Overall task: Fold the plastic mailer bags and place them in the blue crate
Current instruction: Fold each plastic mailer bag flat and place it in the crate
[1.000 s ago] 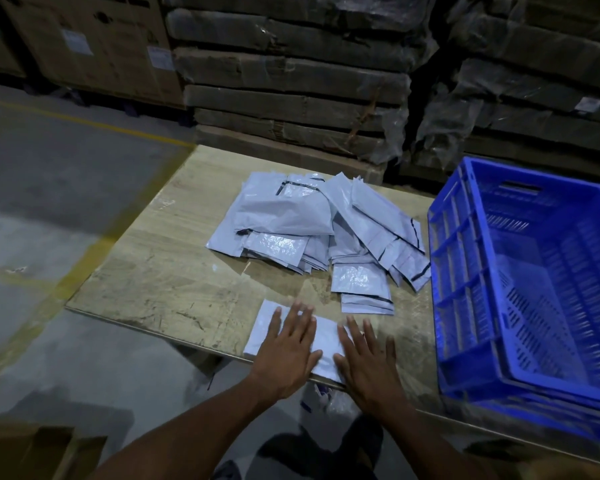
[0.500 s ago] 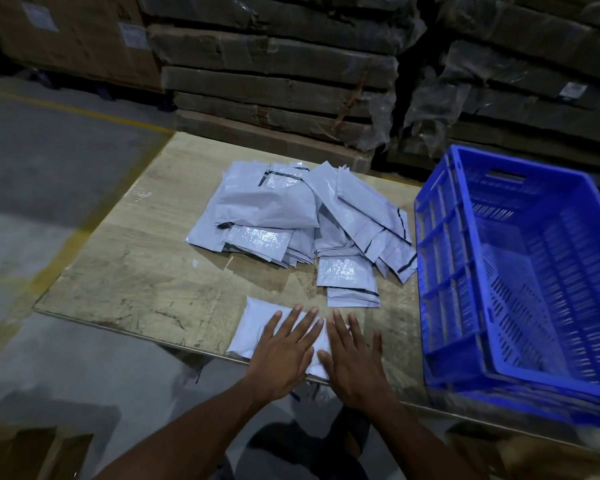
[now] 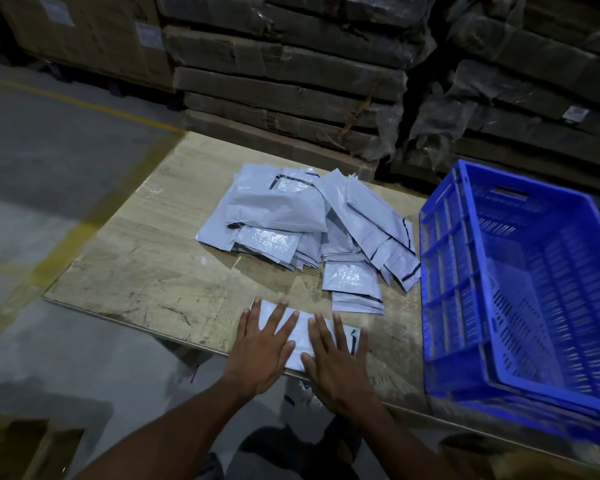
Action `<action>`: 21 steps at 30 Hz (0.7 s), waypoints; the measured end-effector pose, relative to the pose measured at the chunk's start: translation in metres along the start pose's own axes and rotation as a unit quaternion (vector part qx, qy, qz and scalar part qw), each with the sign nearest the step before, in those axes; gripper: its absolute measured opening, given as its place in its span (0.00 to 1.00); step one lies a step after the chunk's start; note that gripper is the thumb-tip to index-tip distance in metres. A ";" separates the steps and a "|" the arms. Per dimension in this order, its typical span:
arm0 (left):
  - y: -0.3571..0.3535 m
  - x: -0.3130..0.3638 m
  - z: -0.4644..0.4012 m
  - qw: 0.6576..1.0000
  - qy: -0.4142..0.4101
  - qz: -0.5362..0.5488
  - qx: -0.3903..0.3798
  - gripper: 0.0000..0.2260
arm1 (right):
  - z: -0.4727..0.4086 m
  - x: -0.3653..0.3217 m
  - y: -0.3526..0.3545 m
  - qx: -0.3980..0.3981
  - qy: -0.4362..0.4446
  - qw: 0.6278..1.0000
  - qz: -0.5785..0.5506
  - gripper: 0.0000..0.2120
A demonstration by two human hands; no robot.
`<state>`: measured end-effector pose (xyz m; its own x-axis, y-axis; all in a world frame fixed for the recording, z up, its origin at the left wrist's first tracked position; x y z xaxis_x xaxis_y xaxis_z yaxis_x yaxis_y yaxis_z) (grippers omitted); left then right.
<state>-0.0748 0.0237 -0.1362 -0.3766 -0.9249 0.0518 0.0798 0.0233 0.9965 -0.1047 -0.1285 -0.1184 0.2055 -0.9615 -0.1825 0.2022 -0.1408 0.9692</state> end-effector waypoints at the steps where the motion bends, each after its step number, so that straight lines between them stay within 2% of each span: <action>1: 0.000 0.000 0.001 1.000 -0.002 0.001 0.001 0.26 | -0.001 -0.001 -0.003 -0.009 -0.002 1.000 0.001 0.31; 11: -0.001 0.001 -0.001 1.000 -0.004 0.007 0.000 0.27 | -0.004 0.008 -0.013 -0.034 0.006 0.997 -0.062 0.30; 17: -0.005 -0.001 0.000 1.000 0.006 0.006 -0.011 0.29 | 0.002 0.011 -0.006 0.006 -0.027 0.998 -0.060 0.27; 21: -0.008 -0.001 0.000 1.000 0.012 0.009 -0.025 0.31 | -0.004 0.016 -0.015 -0.001 -0.019 0.998 -0.062 0.26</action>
<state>-0.0750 0.0245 -0.1447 -0.3529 -0.9332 0.0676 0.1324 0.0218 0.9910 -0.1007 -0.1409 -0.1363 0.1415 -0.9449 -0.2953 0.2262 -0.2595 0.9389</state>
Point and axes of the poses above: each hand's wrist, its own z-axis away from the middle knuckle, its own y-axis out of the back of the hand, x = y × z, the point moved 8 cm from there along -z, towards the middle knuckle, and after that the axes turned 8 degrees about -z, right-handed, at the moved point
